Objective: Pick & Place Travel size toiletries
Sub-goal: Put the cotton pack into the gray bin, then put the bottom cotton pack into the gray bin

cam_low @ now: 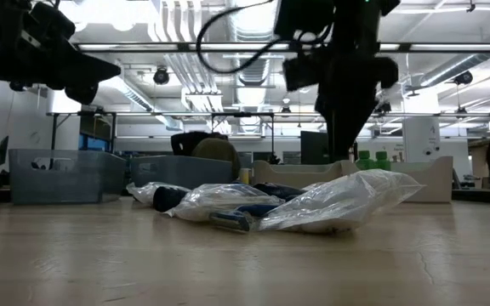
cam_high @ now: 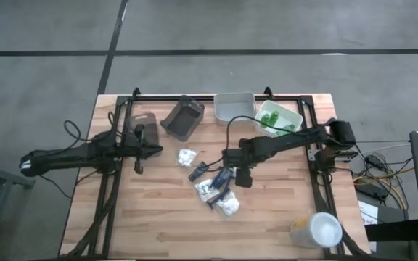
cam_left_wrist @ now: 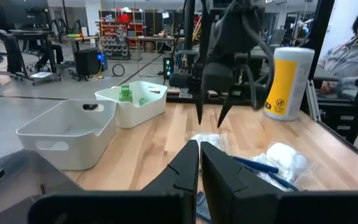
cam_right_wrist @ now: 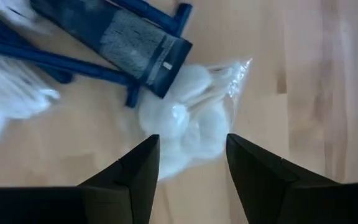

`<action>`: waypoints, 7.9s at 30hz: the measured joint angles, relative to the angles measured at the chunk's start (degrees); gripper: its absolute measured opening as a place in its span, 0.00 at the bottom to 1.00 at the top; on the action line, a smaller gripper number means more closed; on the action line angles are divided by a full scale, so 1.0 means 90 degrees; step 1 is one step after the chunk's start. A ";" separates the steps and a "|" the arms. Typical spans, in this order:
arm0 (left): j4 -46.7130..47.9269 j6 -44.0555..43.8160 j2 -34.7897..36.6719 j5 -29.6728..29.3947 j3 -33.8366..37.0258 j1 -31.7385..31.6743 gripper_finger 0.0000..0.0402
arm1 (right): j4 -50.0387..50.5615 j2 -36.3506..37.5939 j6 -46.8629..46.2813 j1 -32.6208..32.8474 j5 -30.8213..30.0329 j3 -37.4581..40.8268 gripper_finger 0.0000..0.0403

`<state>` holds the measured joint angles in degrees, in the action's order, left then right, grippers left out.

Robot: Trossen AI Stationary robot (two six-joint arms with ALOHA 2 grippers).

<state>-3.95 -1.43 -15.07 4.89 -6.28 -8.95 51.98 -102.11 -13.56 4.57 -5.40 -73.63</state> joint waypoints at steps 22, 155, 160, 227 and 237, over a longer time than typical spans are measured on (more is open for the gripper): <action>0.0167 -0.0588 -0.0005 -0.0005 0.0009 -0.0002 0.06 | -0.0833 -0.0966 0.1654 -0.0343 0.0356 0.0353 0.56; 0.0348 -0.0340 -0.0090 -0.0175 0.0009 -0.0005 0.06 | -0.0873 -0.2375 0.5959 -0.3908 -0.1702 -0.2939 0.04; 0.0348 -0.0352 -0.0090 -0.0175 0.0009 -0.0005 0.06 | -0.0891 -0.2375 0.5865 -0.3889 -0.1426 -0.2939 0.04; 0.0401 -0.0525 -0.0092 -0.0173 0.0011 -0.0002 0.06 | 0.0317 0.0669 0.4517 -0.3146 0.1806 -0.2102 0.41; 0.0399 -0.0276 -0.0092 -0.0173 0.0011 -0.0002 0.06 | 0.0182 0.1654 0.4062 -0.1868 0.1825 -0.1132 0.46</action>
<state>-0.36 -3.92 -15.90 3.33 -6.17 -8.97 53.61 -87.22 23.00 -12.25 11.03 -83.81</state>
